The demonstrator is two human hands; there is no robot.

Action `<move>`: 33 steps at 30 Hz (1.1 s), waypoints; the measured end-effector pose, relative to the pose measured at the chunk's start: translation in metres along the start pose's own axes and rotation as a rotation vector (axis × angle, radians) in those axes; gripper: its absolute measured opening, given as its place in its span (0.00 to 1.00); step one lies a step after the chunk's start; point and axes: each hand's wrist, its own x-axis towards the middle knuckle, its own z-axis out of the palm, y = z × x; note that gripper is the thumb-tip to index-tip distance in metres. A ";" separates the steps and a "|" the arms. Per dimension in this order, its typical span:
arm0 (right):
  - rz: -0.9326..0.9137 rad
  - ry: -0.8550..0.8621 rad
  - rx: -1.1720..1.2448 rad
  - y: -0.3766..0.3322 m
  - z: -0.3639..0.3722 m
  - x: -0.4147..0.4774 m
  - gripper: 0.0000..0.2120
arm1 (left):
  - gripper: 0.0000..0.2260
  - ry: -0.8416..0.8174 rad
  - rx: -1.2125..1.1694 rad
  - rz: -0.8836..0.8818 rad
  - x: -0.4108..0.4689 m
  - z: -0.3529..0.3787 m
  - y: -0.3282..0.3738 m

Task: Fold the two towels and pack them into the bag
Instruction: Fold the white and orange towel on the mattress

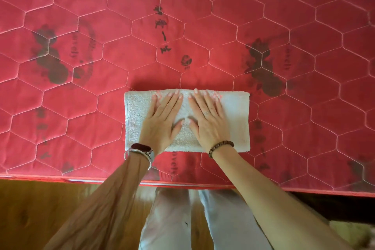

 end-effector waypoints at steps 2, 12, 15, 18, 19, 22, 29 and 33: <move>0.005 0.012 -0.022 0.002 0.003 -0.001 0.29 | 0.27 0.014 0.002 -0.001 0.001 0.001 -0.001; 0.103 -0.020 -0.088 0.037 -0.014 -0.016 0.31 | 0.28 0.048 0.013 -0.193 -0.017 -0.013 -0.031; 0.146 -0.022 -0.075 0.054 -0.015 -0.020 0.32 | 0.29 0.032 0.025 -0.243 -0.024 -0.014 -0.048; 0.173 -0.036 -0.048 0.062 -0.015 -0.021 0.34 | 0.30 0.010 -0.056 -0.269 -0.026 -0.010 -0.053; 0.169 -0.035 -0.033 0.063 -0.016 -0.021 0.34 | 0.30 0.003 -0.093 -0.282 -0.026 -0.010 -0.053; 0.164 -0.039 -0.021 0.063 -0.016 -0.020 0.33 | 0.29 0.000 -0.143 -0.283 -0.024 -0.010 -0.053; 0.190 -0.046 -0.011 0.059 -0.019 -0.020 0.33 | 0.30 0.038 -0.256 -0.293 -0.023 -0.014 -0.053; 0.237 -0.027 0.130 0.036 -0.037 -0.019 0.30 | 0.27 0.226 -0.478 -0.475 -0.026 -0.028 -0.043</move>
